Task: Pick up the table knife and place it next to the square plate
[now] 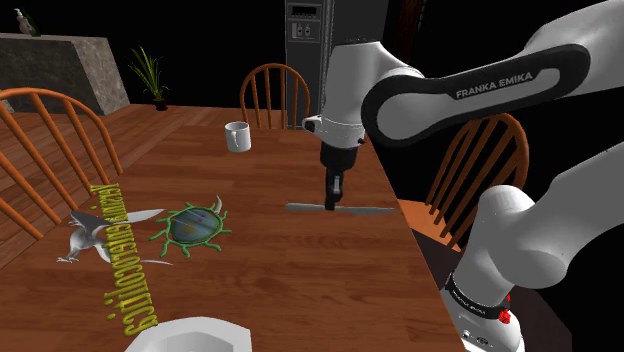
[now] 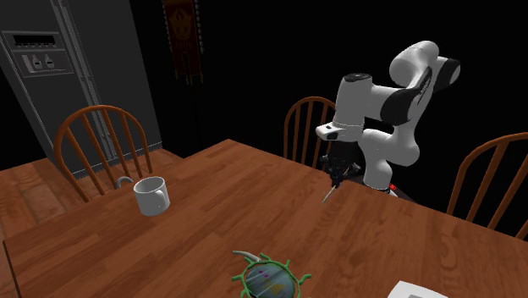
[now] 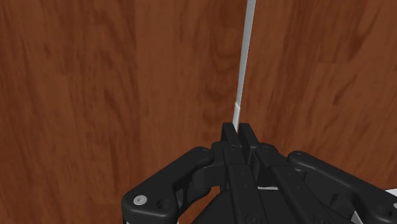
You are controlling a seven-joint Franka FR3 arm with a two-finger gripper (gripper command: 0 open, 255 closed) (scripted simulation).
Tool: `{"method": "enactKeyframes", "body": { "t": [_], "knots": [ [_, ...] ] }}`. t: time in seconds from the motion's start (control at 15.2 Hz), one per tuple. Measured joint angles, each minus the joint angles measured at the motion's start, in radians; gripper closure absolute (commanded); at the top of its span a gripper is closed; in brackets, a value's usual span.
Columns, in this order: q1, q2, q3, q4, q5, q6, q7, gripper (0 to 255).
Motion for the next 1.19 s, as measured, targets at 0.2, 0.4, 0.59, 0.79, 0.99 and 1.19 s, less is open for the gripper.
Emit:
{"method": "enactKeyframes", "body": {
  "t": [0.2, 0.4, 0.59, 0.79, 0.99, 1.19],
  "knots": [
    [0.036, -0.040, 0.055, -0.013, 0.033, -0.023, 0.069, 255],
    [0.076, -0.076, 0.114, -0.035, 0.071, -0.032, 0.142, 255],
    [0.108, -0.077, 0.174, -0.023, 0.104, -0.038, 0.214, 255],
    [0.147, -0.094, 0.236, -0.018, 0.142, -0.052, 0.291, 255],
    [0.174, -0.084, 0.299, 0.004, 0.172, -0.054, 0.365, 255],
    [0.189, -0.058, 0.351, 0.017, 0.192, -0.034, 0.419, 255]
  ]
}}
